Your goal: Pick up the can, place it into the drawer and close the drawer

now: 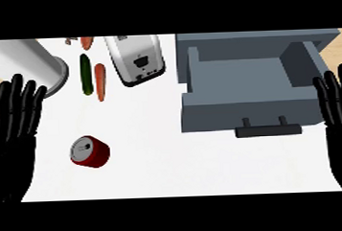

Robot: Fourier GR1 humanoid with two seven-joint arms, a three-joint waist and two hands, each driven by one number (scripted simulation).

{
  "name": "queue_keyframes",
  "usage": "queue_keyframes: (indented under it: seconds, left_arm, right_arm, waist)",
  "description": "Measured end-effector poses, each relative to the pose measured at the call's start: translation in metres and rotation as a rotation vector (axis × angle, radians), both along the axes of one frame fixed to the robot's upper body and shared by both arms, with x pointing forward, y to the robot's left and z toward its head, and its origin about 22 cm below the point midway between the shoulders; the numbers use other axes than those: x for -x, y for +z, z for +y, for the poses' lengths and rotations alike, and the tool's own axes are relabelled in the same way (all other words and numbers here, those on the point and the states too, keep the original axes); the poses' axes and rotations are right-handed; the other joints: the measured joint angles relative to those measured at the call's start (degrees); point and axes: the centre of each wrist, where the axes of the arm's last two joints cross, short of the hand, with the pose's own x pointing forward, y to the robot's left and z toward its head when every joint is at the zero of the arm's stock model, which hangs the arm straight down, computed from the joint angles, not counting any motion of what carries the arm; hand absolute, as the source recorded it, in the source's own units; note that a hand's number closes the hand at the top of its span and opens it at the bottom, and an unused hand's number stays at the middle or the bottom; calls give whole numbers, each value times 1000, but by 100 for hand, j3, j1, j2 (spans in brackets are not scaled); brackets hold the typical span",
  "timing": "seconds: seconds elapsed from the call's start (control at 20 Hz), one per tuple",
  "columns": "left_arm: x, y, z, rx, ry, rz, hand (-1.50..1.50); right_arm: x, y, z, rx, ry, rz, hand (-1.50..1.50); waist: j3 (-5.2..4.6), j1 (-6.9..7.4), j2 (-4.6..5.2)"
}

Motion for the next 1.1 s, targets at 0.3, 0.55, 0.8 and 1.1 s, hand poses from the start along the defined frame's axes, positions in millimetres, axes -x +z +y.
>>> queue_keyframes:
  seconds: [0.3,0.55,0.8,1.1]
  left_arm:
    - [7,2,-6,14,-296,-43,-150]
    - [19,-12,9,-69,-338,212,-150]
    - [34,-5,22,-91,-354,305,-150]
    - [37,-1,35,-76,-342,344,-150]
  right_arm:
    - [0,0,4,28,-19,-29,-150]
    - [1,-10,-6,13,-87,189,-150]
    - [8,-13,-8,10,-110,269,-150]
    - [21,-16,-24,5,-109,292,-150]
  waist:
    - [36,111,-42]
    - [46,153,-41]
    - [51,154,-48]
    - [51,139,-49]
